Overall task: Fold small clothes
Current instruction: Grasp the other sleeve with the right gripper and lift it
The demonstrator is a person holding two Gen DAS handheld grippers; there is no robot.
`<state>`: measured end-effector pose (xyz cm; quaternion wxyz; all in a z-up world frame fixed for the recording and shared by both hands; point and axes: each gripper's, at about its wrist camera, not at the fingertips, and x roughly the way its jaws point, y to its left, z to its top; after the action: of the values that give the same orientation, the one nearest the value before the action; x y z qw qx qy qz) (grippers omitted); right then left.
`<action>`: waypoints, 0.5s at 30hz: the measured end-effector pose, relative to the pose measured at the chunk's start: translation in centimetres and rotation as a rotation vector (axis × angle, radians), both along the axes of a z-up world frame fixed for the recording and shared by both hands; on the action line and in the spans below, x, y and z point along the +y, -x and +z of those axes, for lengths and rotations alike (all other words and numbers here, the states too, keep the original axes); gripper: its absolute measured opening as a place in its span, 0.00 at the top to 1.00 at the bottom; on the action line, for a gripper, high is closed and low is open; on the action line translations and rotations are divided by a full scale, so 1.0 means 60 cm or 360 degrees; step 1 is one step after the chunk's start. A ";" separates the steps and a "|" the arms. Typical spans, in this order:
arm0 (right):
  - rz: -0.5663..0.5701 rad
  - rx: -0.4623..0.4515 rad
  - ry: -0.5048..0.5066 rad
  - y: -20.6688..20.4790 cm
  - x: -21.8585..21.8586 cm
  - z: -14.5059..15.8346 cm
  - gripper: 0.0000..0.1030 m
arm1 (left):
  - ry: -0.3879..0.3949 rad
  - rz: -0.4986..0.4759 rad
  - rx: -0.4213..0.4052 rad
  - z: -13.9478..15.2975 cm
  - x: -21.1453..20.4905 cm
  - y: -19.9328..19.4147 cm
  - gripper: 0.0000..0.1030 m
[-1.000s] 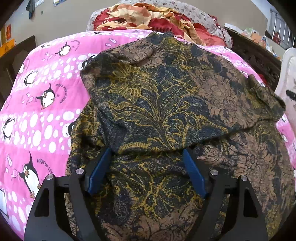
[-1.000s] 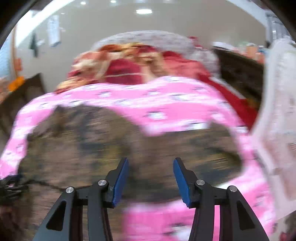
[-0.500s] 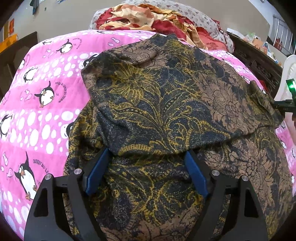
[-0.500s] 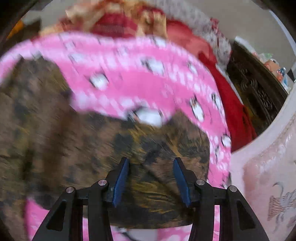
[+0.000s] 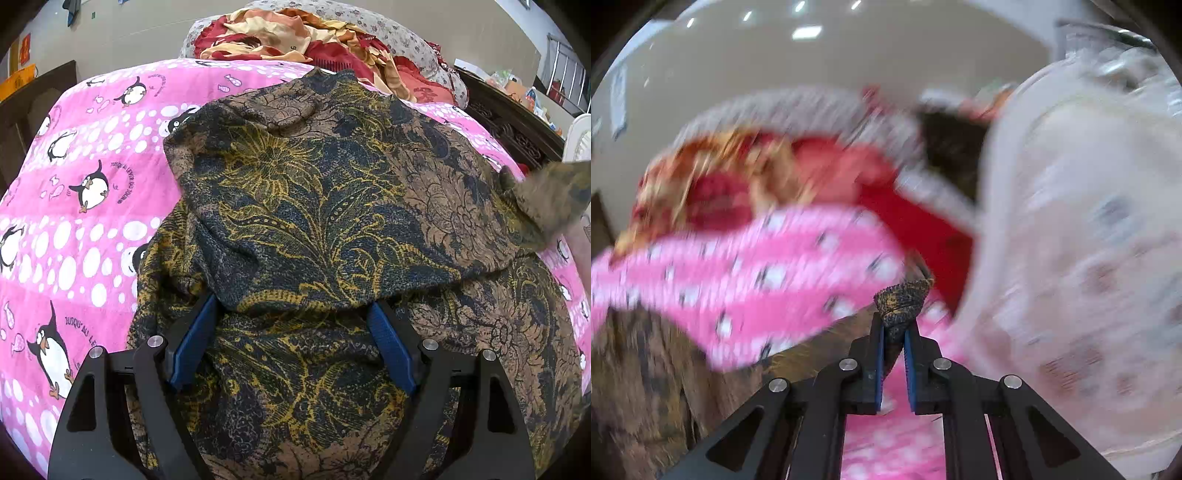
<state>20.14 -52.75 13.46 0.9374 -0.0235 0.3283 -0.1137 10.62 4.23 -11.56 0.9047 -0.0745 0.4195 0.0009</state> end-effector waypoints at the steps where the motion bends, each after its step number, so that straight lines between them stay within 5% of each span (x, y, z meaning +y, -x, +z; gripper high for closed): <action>1: -0.0042 -0.0075 0.0056 0.017 -0.010 0.044 0.92 | 0.0000 0.0000 0.0000 0.000 0.000 0.000 0.21; 4: -0.0061 -0.0189 0.0079 0.047 -0.021 0.119 0.92 | 0.0000 0.0000 0.0001 0.000 0.000 0.000 0.21; 7: -0.0024 -0.0216 0.0102 0.061 0.002 0.135 0.92 | 0.0002 0.0000 0.0001 0.000 0.000 0.000 0.21; 15: 0.0430 -0.0116 -0.0043 0.036 0.242 0.029 0.92 | 0.0011 0.0000 -0.0002 0.000 0.002 0.001 0.21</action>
<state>17.99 -38.24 15.20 0.9557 -0.0508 0.2893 0.0173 10.59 4.34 -11.54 0.9048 -0.0775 0.4188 -0.0006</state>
